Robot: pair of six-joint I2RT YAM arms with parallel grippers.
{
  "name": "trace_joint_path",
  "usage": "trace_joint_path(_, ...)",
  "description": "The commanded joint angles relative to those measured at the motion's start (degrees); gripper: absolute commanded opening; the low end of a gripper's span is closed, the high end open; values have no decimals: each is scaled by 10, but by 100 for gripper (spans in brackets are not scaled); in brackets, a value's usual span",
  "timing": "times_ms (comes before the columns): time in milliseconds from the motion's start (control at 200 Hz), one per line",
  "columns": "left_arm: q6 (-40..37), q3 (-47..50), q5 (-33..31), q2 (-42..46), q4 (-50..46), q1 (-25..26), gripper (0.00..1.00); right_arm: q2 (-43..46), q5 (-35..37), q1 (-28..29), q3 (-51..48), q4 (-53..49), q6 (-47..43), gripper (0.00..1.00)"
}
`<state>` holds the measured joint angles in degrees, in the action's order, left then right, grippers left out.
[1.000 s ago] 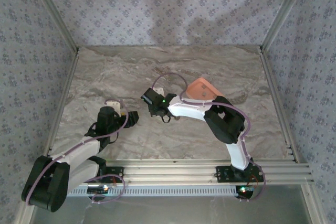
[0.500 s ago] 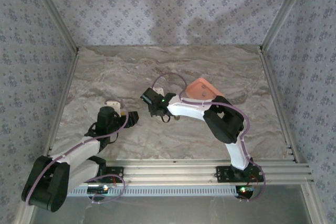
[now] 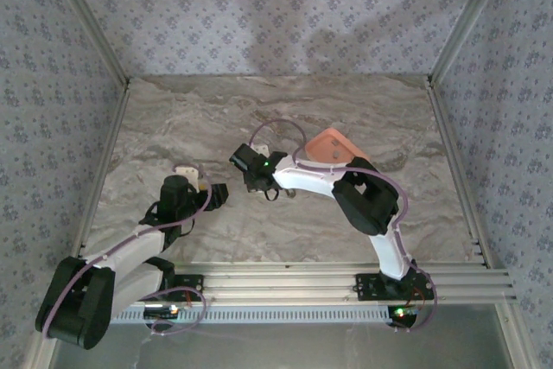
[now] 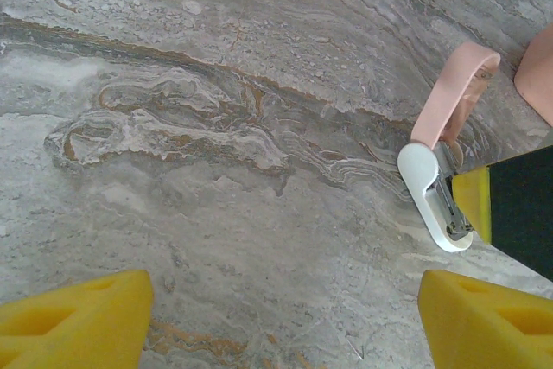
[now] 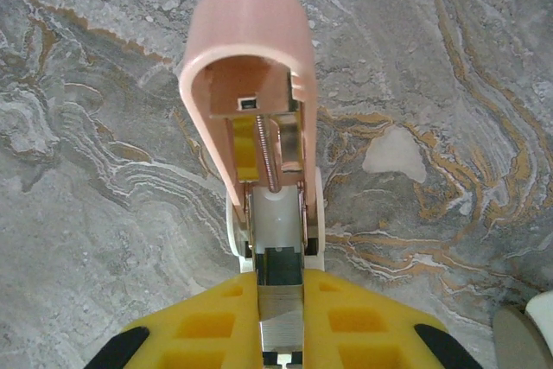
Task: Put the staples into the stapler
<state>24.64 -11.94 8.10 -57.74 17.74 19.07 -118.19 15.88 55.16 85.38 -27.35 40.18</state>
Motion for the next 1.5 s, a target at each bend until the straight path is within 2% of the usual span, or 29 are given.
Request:
trace_joint_path(0,-10,0,-1,8,-2,-4,80,-19,9,1,8,-53,17,15)
trace_joint_path(445,-11,0,0,5,0,-4,81,31,33,10,-20,18,-8,15)
trace_joint_path(1494,-15,-3,2,-3,8,-5,81,2,16,2,4,-27,0,15)
